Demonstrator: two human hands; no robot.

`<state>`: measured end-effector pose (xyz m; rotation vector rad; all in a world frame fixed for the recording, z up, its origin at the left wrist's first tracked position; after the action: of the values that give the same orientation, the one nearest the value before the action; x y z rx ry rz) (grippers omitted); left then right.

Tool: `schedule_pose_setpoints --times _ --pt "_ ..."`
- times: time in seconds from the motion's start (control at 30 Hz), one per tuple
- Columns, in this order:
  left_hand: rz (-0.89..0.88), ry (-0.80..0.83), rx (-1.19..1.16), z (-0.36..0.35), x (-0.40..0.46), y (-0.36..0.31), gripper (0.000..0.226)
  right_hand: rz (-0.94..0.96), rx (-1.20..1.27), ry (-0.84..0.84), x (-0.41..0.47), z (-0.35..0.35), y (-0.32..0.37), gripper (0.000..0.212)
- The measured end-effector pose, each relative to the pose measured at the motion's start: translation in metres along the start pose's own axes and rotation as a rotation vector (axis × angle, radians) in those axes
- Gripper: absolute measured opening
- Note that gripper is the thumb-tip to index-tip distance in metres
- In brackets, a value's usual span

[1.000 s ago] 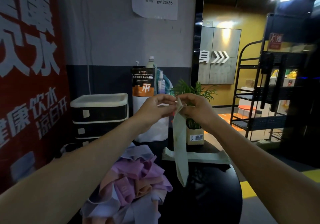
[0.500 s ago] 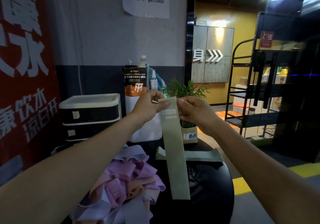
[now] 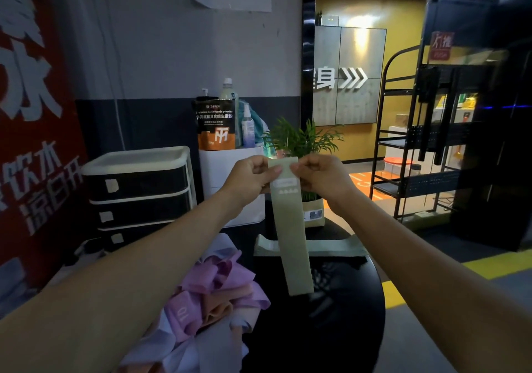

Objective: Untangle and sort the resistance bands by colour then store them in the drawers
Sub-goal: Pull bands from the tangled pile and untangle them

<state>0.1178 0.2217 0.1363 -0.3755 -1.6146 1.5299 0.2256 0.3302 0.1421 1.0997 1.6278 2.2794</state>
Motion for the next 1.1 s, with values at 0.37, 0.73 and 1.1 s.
schedule_pose_setpoints --times 0.37,0.73,1.1 --pt "-0.01 0.054 0.135 -0.017 0.026 0.011 0.008 0.074 -0.084 -0.046 0.019 0.018 -0.021 0.008" --pt "0.084 -0.299 -0.224 0.009 0.054 0.021 0.014 -0.218 -0.552 0.392 0.017 0.025 -0.122 0.01" --pt "0.371 -0.665 -0.261 0.018 0.059 0.129 0.023 -0.391 -0.715 0.518 -0.012 0.086 -0.176 0.015"
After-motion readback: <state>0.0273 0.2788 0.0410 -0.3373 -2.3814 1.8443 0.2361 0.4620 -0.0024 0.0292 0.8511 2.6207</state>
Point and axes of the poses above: each hand's wrist, its own x-axis towards the middle knuckle, its own z-axis out of the back of the hand, y = z × x, the point moved 1 cm from there along x, towards the middle knuckle, and after that the axes turned 2 degrees about z, right-handed, at the moved point
